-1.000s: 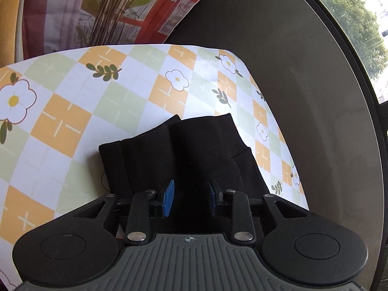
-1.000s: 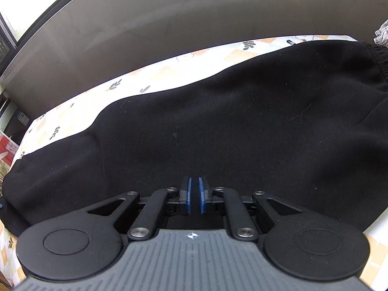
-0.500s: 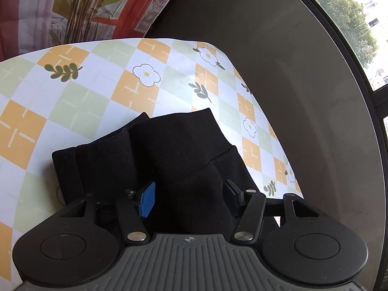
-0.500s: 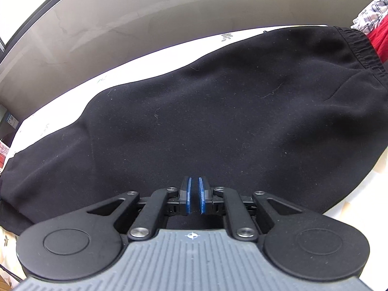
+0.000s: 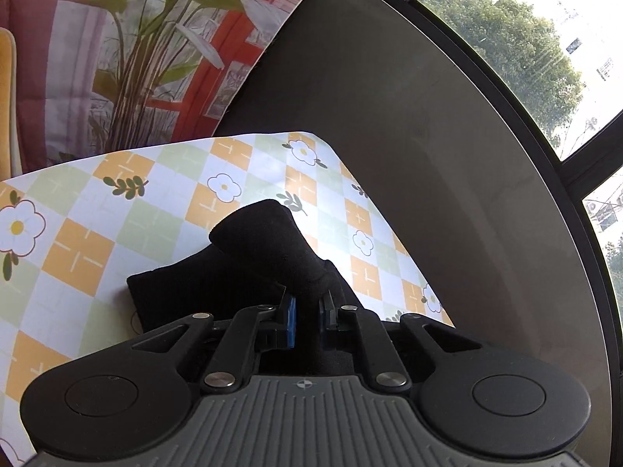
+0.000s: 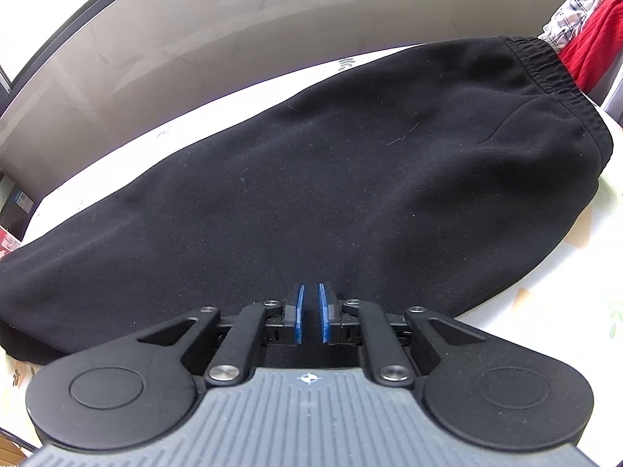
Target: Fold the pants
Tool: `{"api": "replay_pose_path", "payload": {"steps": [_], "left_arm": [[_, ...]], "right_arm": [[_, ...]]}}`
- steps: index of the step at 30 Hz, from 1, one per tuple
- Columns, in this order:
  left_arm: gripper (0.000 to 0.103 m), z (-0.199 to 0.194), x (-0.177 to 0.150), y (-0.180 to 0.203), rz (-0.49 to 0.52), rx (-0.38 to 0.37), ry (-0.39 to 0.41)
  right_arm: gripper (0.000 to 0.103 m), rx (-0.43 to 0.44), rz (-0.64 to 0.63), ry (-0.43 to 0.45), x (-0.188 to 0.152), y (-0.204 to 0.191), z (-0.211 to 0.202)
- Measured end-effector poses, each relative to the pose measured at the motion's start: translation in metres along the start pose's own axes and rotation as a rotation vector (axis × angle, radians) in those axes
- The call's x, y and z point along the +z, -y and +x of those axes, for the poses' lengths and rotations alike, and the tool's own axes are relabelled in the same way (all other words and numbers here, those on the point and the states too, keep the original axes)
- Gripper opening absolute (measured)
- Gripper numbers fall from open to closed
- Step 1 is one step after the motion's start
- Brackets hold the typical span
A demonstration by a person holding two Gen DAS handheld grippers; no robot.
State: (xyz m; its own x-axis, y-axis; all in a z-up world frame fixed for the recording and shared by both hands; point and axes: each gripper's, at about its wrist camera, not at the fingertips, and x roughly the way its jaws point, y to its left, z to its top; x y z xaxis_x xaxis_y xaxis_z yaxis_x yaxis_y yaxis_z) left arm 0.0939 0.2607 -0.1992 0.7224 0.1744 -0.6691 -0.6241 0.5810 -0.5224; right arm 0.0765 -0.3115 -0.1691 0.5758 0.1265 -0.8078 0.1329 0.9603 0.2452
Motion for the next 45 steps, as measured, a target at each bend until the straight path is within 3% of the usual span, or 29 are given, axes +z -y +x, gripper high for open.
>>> {"api": "replay_pose_path", "payload": {"steps": [7,9,13,15,19,23,26,28,32,36,45], "left_arm": [[0.013,0.022,-0.021,-0.038,-0.016,0.073,-0.037],[0.018,0.030,-0.023,-0.040,-0.026,0.087,-0.049],[0.038,0.037,-0.020,-0.046,-0.035,0.086,-0.059],[0.039,0.038,-0.019,-0.048,-0.049,0.077,-0.061],[0.038,0.043,-0.019,-0.043,-0.024,0.074,-0.064],[0.022,0.042,-0.018,-0.040,-0.006,0.057,-0.071],[0.020,0.038,-0.019,-0.033,0.045,0.060,-0.060],[0.020,0.034,-0.017,-0.028,0.068,0.055,-0.053],[0.019,0.029,-0.012,-0.021,0.082,0.043,-0.044],[0.019,0.024,-0.010,-0.014,0.111,0.027,-0.031],[0.019,0.026,-0.008,-0.018,0.086,0.018,-0.053]], "right_arm": [[0.010,-0.002,-0.015,-0.006,0.001,0.001,0.005],[0.010,-0.006,-0.024,0.000,0.001,0.000,0.003],[0.010,-0.013,-0.041,0.013,-0.003,-0.003,-0.003],[0.010,-0.016,-0.057,0.014,-0.007,-0.006,-0.005],[0.017,-0.023,-0.097,0.002,-0.017,-0.007,-0.015],[0.026,-0.047,-0.137,-0.053,-0.032,-0.013,-0.017],[0.043,-0.112,-0.230,-0.101,-0.044,-0.025,-0.011],[0.045,-0.134,-0.272,-0.099,-0.047,-0.033,-0.008],[0.057,-0.158,-0.402,-0.079,-0.051,-0.057,-0.005],[0.058,-0.192,-0.526,-0.051,-0.053,-0.077,-0.002],[0.060,-0.217,-0.594,-0.089,-0.051,-0.084,0.013]]}}
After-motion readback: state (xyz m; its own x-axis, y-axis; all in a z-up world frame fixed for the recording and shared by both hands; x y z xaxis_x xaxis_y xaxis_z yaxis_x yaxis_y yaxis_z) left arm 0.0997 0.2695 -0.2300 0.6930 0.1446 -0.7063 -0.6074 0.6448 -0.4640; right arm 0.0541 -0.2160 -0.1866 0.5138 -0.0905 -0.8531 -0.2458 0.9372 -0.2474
